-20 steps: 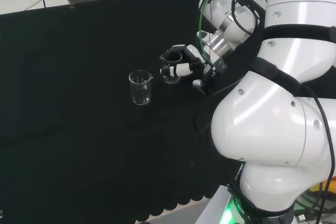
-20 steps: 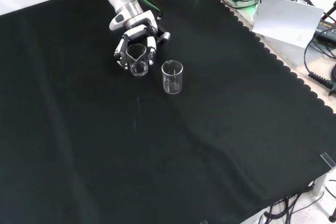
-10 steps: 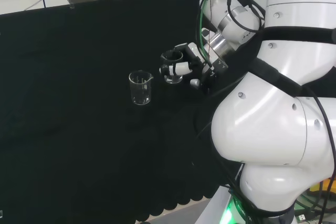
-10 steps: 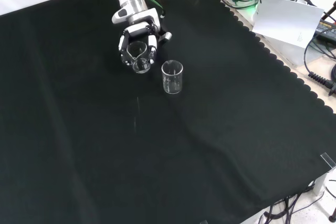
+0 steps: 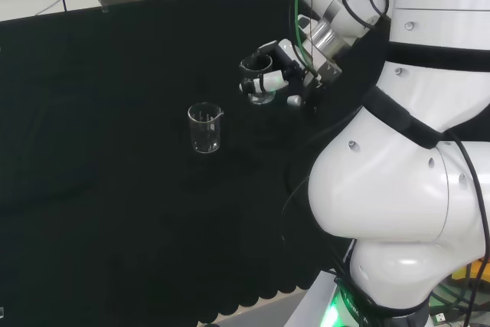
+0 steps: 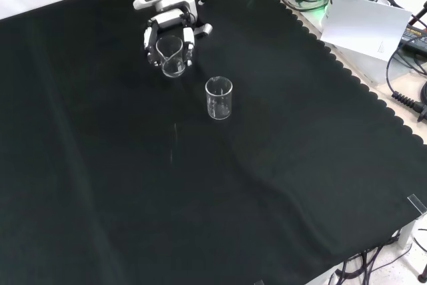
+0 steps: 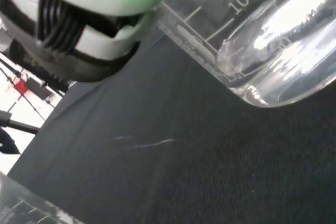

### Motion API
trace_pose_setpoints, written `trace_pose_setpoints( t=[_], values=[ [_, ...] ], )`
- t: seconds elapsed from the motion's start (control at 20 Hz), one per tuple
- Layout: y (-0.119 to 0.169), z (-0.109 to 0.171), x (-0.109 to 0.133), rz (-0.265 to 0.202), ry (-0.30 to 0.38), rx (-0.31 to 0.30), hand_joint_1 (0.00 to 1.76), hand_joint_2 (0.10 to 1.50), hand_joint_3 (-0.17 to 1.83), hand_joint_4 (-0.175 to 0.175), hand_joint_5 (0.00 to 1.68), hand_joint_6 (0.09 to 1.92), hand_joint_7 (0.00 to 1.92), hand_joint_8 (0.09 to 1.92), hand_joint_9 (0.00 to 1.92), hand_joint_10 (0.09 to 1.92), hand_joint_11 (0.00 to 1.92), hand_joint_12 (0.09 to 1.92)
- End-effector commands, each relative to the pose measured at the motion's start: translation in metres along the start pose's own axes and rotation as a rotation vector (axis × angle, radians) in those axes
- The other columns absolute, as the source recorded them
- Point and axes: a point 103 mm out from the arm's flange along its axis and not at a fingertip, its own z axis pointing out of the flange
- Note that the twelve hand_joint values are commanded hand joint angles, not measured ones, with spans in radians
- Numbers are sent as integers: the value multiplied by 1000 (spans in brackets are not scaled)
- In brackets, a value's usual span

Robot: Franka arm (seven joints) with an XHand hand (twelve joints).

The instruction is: Pick up the beaker on the right.

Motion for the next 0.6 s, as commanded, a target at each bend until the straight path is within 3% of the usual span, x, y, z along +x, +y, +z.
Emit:
trace_pose_setpoints(
  t=[0.05,0.5,0.6],
  values=[
    [-23,-31,22,-16,-64,67,1425,658,631,-175,1221,710,1220,759,1330,640,1238,684],
    [-54,-46,55,-29,-108,103,1424,653,642,-175,1219,721,1215,767,1324,653,1245,693],
    [-60,-46,62,-33,-110,111,1351,646,681,-175,1221,739,1252,748,1426,674,1251,704]
  ],
)
